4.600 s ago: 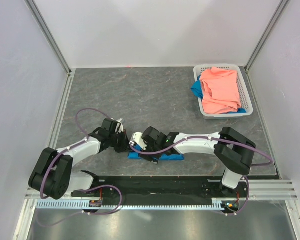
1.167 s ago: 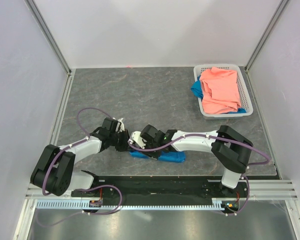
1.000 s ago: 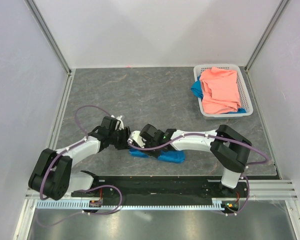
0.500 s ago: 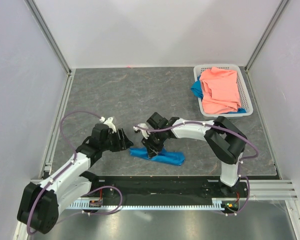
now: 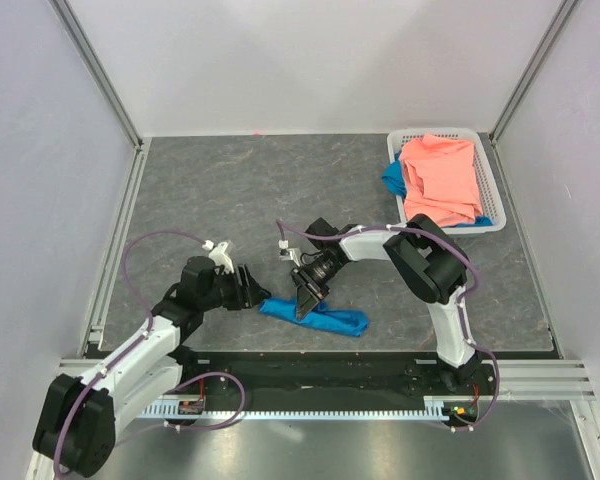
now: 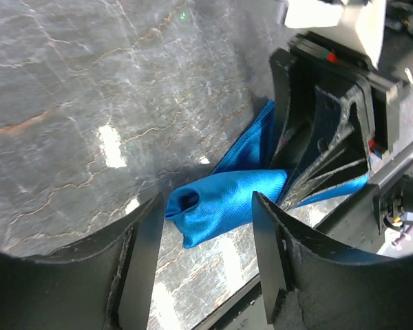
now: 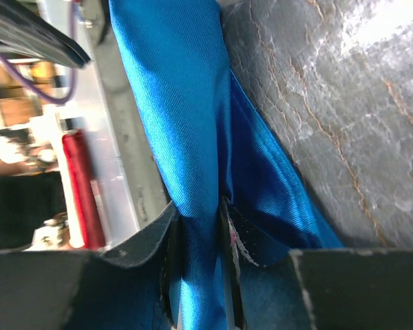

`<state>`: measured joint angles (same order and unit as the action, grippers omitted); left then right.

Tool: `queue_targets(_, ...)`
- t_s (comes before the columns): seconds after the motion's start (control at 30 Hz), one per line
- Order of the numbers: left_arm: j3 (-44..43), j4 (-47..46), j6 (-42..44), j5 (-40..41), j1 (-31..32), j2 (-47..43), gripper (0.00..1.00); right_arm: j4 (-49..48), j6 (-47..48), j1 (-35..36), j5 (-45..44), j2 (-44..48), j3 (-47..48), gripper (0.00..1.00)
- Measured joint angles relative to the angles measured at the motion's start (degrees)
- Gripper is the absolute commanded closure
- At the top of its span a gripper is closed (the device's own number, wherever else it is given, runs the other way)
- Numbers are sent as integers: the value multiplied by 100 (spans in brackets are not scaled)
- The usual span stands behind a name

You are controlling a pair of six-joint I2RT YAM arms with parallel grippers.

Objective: Fold the napkin, place the utensils inside, and roll it up
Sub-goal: Roll the napkin with the utensil

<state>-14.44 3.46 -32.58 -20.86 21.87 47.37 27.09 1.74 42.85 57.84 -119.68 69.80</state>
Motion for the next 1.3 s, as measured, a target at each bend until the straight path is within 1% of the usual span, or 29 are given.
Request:
queue_targets(0.07, 46, -133, -13, -90, 0, 131, 43, 39, -15, -59, 234, -146, 57, 67)
queue_targets(0.17, 103, -319, -26, -234, 2, 326, 48, 90, -33, -122, 492, -308, 125, 67)
queue_targets(0.23, 133, -485, -42, -297, 2, 470, 54, 129, -44, -142, 562, -365, 164, 66)
queue_targets(0.27, 146, -546, -59, -330, 0, 538, 57, 151, -50, -146, 581, -385, 184, 66)
queue_targets(0.3, 157, -616, -70, -339, 2, 632, 67, 173, -52, -146, 586, -396, 201, 65)
queue_targets(0.37, 184, -710, -122, -363, 0, 811, 76, 219, -61, -146, 573, -400, 236, 63)
queue_targets(0.4, 192, -743, -157, -374, 0, 879, 83, 229, -72, -146, 553, -400, 254, 60)
queue_targets(0.47, 197, -809, -192, -385, 2, 999, 87, 262, -107, -146, 511, -400, 299, 55)
queue_targets(0.5, 197, -828, -201, -391, 2, 1049, 92, 295, -116, -144, 498, -391, 321, 46)
queue_targets(0.57, 197, -835, -208, -389, 2, 1123, 98, 361, -175, -142, 415, -330, 348, 36)
queue_targets(0.6, 197, -833, -210, -385, 2, 1158, 98, 391, -199, -138, 372, -234, 352, 32)
queue_targets(0.7, 136, -745, -212, -328, 2, 1244, 98, 380, -208, -125, -297, 192, 348, 28)
queue_targets(0.83, -129, -461, -212, -234, 2, 1451, 98, 157, -175, -136, -1307, 1029, 184, 27)
queue_targets(0.97, -492, -81, -216, -188, -2, 1799, 98, -319, -92, 20, -2378, 2041, -358, 24)
queue_targets(1.03, -682, 98, -229, -192, -11, 2011, 98, -542, 7, 380, -3091, 2450, -675, 23)
queue_targets(1.07, -758, 157, -234, -201, -26, 2109, 98, -662, 87, 708, -3552, 2625, -841, 23)
queue_targets(1.1, -822, 214, -236, -210, -39, 2177, 98, -710, 133, 887, -3755, 2684, -909, 22)
queue_targets(1.2, -1012, 380, -236, -262, -92, 2417, 98, -933, 332, 1749, -4649, 2782, -1143, 22)
queue_targets(1.3, -1088, 444, -234, -332, -118, 2516, 98, -975, 492, 2133, -5243, 2758, -1228, 23)
